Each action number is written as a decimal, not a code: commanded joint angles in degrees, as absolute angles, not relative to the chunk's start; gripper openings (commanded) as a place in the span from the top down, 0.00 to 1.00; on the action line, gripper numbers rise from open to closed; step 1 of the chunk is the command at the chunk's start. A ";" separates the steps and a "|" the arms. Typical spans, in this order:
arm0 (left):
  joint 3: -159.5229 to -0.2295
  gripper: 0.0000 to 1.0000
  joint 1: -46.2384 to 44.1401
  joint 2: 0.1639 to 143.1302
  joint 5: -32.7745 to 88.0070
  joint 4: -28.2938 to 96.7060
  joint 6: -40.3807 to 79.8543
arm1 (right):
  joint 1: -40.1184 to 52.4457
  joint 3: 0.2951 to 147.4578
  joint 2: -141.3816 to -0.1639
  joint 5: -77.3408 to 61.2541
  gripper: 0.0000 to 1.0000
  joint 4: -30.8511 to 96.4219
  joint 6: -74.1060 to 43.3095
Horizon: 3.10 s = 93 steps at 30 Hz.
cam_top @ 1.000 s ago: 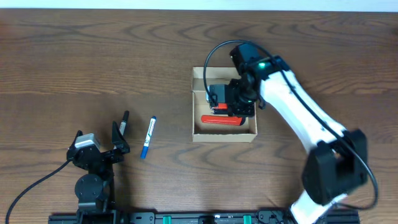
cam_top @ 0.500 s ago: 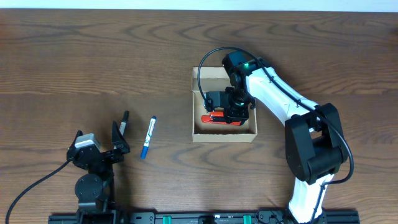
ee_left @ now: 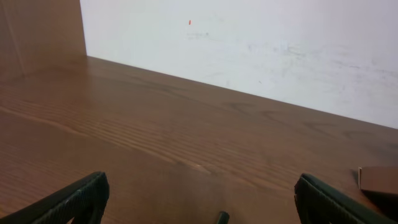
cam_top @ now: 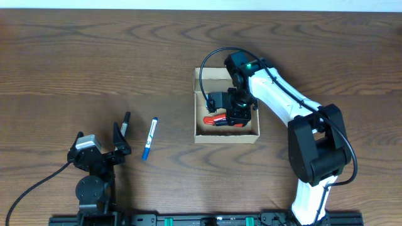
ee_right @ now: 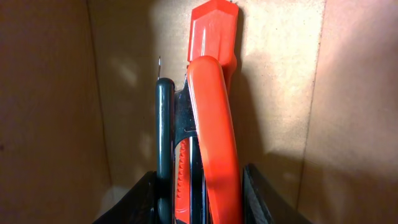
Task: Pack container
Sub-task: 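Carry the stapler into the box and open the right gripper, then move the right gripper over the yellow tape roll, then lower and grasp the tape roll with the right gripper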
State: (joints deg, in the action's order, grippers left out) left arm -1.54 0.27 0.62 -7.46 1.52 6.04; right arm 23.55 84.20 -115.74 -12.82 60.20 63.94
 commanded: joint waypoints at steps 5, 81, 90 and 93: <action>-0.27 0.05 0.40 0.30 -7.90 3.62 6.44 | 23.38 84.38 -104.49 -15.90 0.72 61.17 62.17; -0.27 0.05 0.40 0.30 -7.90 3.62 6.44 | -19.46 55.33 -96.84 10.04 0.20 41.76 -26.13; -0.27 0.05 0.40 0.30 -7.88 3.62 6.46 | -19.46 55.33 -100.31 10.04 0.20 40.88 -26.11; -0.27 0.05 0.40 0.30 -7.90 3.62 6.44 | -19.46 55.33 -100.90 10.04 0.20 40.36 -26.11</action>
